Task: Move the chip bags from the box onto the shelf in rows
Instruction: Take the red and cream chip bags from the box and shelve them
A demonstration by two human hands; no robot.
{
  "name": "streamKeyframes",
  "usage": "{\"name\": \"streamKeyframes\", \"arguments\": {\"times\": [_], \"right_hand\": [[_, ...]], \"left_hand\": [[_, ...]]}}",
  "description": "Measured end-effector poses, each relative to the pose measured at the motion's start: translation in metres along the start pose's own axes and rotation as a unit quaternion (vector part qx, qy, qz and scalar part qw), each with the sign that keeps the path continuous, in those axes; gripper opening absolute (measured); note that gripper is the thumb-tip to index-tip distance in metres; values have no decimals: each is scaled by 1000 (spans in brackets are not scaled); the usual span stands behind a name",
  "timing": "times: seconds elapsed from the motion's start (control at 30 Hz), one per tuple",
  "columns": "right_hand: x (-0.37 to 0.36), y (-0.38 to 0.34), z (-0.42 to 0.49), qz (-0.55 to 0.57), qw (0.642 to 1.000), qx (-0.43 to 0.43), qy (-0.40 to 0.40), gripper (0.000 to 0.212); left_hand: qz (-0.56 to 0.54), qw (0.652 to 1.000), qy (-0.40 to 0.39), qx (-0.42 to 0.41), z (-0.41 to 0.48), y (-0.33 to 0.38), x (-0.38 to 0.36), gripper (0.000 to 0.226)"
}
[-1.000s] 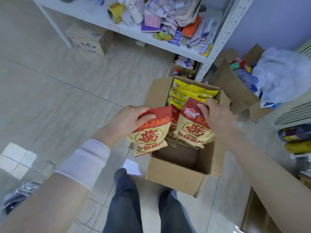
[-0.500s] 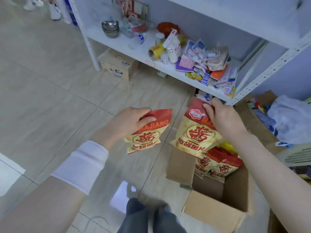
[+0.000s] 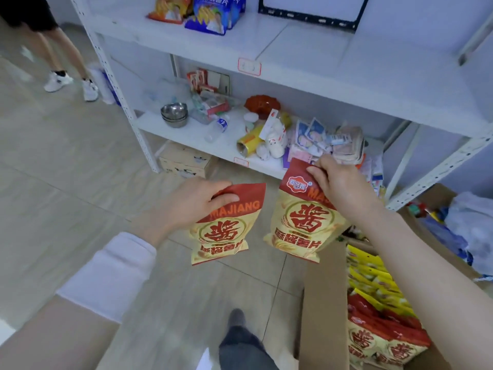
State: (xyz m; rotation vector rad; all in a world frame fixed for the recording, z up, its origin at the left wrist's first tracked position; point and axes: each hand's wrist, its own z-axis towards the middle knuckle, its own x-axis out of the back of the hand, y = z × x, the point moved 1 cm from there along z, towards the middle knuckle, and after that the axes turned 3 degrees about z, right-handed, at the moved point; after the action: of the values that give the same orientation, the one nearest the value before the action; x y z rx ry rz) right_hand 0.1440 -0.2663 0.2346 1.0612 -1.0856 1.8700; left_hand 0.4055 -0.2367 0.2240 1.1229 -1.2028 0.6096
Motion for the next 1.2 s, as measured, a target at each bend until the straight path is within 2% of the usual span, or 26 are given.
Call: {"name": "streamKeyframes", "arguments": {"times": [0.17, 0.3, 0.6, 0.67, 0.77, 0.9, 0.97, 1.07, 1.2], "right_hand": [[14, 14, 91, -17, 1000, 2, 25, 34], [22, 23, 160, -30, 999, 11, 41, 35], [28, 41, 316, -67, 991, 22, 110, 35], [31, 42, 350, -83, 988, 21, 126, 35], [38, 41, 404, -101, 985, -1, 137, 36], [48, 47, 476, -117, 981, -24, 156, 36], [50, 53, 509, -123, 978, -35, 168, 36], [51, 66, 555, -128, 976, -41, 170, 36], [50, 94, 613, -139, 974, -19, 178, 35]], "left_hand": [[31, 999, 35, -16, 72, -29, 61, 41], [52, 997, 48, -22, 120, -53, 98, 27], [56, 991, 67, -100, 243, -118, 173, 45], [64, 986, 78, -135, 268, -134, 191, 51], [114, 973, 99, -176, 305, -158, 225, 46], [120, 937, 186, -268, 356, -185, 277, 47], [109, 933, 185, -289, 384, -197, 297, 49], [120, 923, 191, -313, 423, -208, 319, 38], [109, 913, 223, -322, 481, -225, 334, 37]]}}
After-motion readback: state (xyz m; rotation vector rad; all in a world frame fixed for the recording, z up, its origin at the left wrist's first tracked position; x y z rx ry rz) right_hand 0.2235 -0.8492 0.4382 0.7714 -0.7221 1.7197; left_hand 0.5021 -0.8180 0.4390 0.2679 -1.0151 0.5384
